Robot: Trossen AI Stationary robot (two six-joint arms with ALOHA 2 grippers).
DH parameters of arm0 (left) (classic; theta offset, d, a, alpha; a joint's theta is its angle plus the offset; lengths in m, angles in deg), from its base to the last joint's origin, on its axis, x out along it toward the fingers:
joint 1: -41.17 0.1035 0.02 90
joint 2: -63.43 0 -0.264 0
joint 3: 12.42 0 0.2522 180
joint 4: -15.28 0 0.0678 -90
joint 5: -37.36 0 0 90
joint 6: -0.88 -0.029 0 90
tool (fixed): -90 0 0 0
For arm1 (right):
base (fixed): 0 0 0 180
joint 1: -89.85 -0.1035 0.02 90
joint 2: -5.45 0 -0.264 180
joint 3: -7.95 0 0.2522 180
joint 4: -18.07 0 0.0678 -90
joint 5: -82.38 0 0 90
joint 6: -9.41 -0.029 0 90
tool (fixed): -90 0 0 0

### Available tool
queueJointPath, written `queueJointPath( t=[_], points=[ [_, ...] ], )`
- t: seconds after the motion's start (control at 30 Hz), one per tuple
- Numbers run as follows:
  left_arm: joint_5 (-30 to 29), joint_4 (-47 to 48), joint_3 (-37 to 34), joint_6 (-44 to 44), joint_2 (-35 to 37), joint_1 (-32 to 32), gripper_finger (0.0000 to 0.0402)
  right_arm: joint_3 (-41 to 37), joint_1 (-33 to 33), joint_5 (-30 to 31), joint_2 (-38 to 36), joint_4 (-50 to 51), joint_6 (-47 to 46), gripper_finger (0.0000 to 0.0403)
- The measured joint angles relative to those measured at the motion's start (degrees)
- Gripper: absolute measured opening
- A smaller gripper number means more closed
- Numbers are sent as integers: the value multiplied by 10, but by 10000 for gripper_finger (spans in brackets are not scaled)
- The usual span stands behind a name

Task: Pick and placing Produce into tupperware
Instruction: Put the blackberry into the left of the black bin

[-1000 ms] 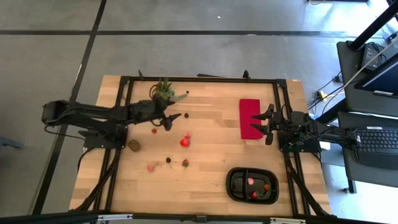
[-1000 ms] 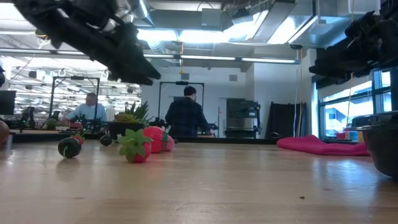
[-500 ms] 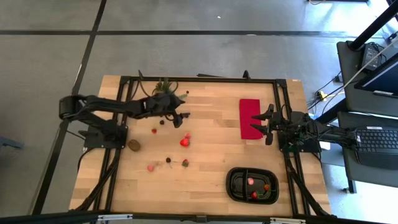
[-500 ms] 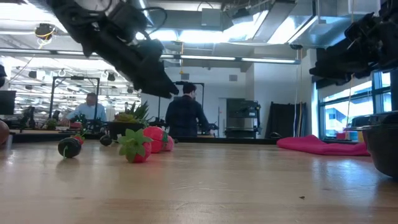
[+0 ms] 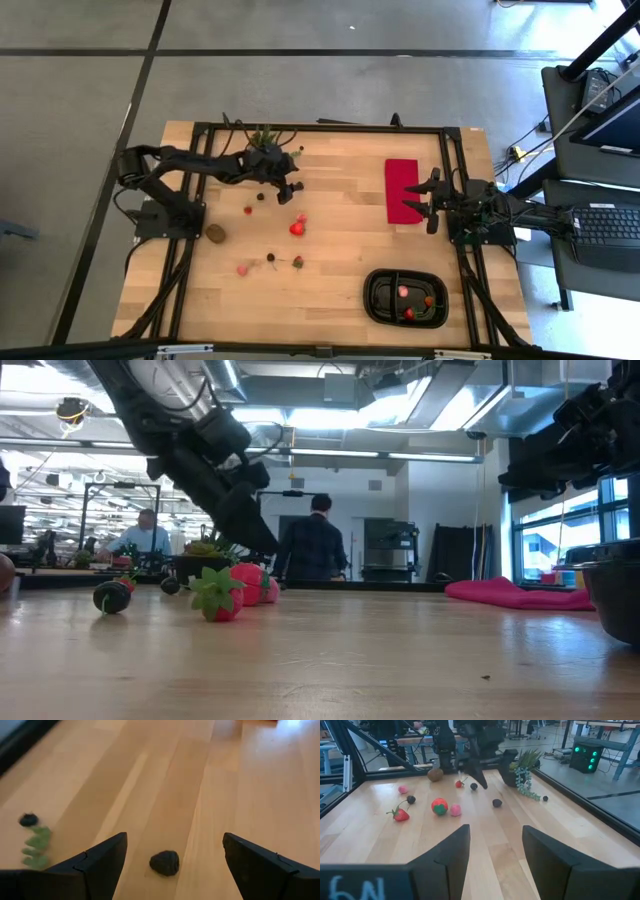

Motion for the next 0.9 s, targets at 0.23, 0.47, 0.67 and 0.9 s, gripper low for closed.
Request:
queueJointPath(
  t=[0.23, 0.47, 0.67, 0.9],
  points=[
    [0, -33, 0, 0, -44, -1, 320, 0, 0, 0, 0, 0, 2, 184],
    [-13, -38, 0, -1, -73, -2, 320, 0, 0, 0, 0, 0, 2, 184],
    [-43, -39, 0, 0, -91, -3, 320, 0, 0, 0, 0, 3, 2, 184],
    [-43, -54, 0, 0, -107, -3, 320, 0, 0, 0, 0, 16, 1, 184]
  ],
)
